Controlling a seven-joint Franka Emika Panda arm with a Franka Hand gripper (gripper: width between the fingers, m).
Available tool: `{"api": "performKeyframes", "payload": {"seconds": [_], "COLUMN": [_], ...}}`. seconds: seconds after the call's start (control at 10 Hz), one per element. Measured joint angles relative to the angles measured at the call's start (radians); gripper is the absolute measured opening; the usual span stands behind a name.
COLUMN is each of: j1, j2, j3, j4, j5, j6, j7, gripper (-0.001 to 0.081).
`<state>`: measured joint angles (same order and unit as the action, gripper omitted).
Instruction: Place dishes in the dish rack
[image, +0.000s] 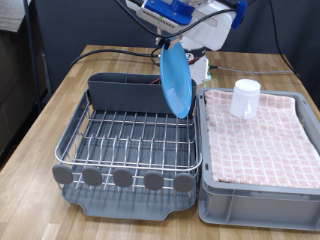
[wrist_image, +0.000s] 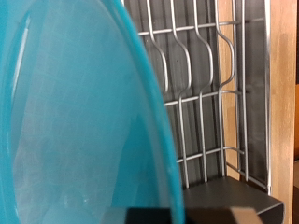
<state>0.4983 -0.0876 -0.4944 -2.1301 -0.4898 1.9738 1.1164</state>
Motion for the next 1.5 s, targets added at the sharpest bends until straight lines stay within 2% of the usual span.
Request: {"api": "performKeyframes", "payload": {"seconds": [0.3,0.8,1.0,1.2,1.5], "j1": [-0.004,-0.028,-0.05,-0.065,-0.064], "j2": [0.003,0.007,0.004,-0.007,-0.002], "j3": [-0.028,-0.074,-0.106,-0.135,-0.126], "j4": [-0.004,-0.006,-0.008,-0.027,-0.025], "j5": [-0.03,-0.203,-0.278,-0.309,-0.329], "j6": [0.015,0.025,0.076,0.174,0.149], "j7": [-0.045,-0.115,-0.175,-0.323,-0.281], "gripper": [0.0025,0.0025,0.0025,0.0025,0.0025]}}
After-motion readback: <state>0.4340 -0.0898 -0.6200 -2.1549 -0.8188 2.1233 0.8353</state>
